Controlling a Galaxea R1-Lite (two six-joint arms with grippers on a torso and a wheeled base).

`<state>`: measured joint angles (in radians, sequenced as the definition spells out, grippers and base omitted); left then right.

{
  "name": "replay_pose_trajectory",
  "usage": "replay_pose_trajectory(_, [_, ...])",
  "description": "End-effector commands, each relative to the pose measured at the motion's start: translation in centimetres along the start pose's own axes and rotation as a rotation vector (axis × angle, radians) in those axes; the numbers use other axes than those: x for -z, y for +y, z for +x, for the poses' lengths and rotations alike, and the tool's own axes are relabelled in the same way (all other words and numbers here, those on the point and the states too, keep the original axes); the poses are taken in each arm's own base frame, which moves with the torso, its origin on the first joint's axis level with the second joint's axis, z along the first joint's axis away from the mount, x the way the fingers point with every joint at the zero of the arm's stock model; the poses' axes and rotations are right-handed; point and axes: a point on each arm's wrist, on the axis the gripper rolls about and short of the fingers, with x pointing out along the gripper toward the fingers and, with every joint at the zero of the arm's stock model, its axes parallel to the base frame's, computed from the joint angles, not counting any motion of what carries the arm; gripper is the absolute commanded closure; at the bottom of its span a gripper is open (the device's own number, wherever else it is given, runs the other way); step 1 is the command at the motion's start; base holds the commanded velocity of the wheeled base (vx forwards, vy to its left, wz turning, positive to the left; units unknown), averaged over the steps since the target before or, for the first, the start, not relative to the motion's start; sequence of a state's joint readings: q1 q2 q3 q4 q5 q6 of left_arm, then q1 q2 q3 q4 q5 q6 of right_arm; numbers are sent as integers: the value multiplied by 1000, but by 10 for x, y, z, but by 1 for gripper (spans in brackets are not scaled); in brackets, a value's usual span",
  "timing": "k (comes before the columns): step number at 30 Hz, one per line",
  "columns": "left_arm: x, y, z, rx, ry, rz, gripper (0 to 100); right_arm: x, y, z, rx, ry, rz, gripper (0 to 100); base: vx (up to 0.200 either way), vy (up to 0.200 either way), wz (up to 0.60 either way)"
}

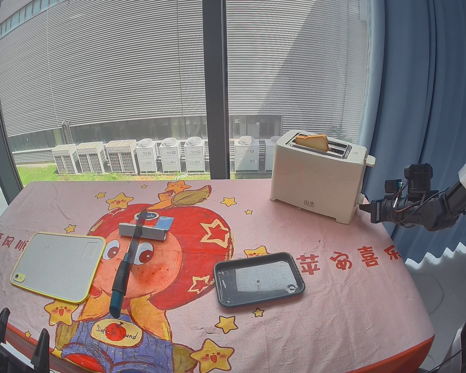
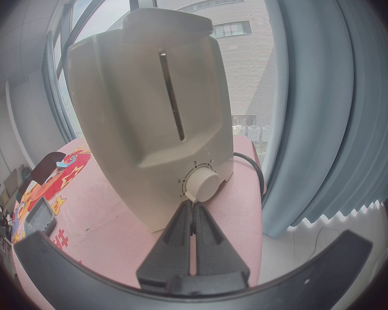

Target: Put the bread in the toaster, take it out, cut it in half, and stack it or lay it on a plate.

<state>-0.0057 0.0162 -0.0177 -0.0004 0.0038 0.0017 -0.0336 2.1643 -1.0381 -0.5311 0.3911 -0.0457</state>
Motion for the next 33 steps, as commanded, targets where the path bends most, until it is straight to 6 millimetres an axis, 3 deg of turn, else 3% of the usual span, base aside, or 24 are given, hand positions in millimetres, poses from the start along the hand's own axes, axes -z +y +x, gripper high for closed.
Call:
replay_pose_trajectory(1, [5,0,0,0,2,0,0,-3,0,-3,2,-10,-3,100,0,0,0])
replay_pose_trajectory(17, [5,0,0,0,0,0,0,9,8,-7,-7,30,-10,100,0,0,0])
replay_pose_trajectory(22, [5,0,0,0,2,0,0,3,16,-17,-16,-7,-37,100,0,0,0])
replay_pose_trajectory(24, [5,0,0,0,0,0,0,-8,27,-42,-14,-99,-75,100,0,0,0])
replay_pose_trajectory(33, [5,0,0,0,2,0,0,-29,52,-85,-43,-224,-141,100,0,0,0])
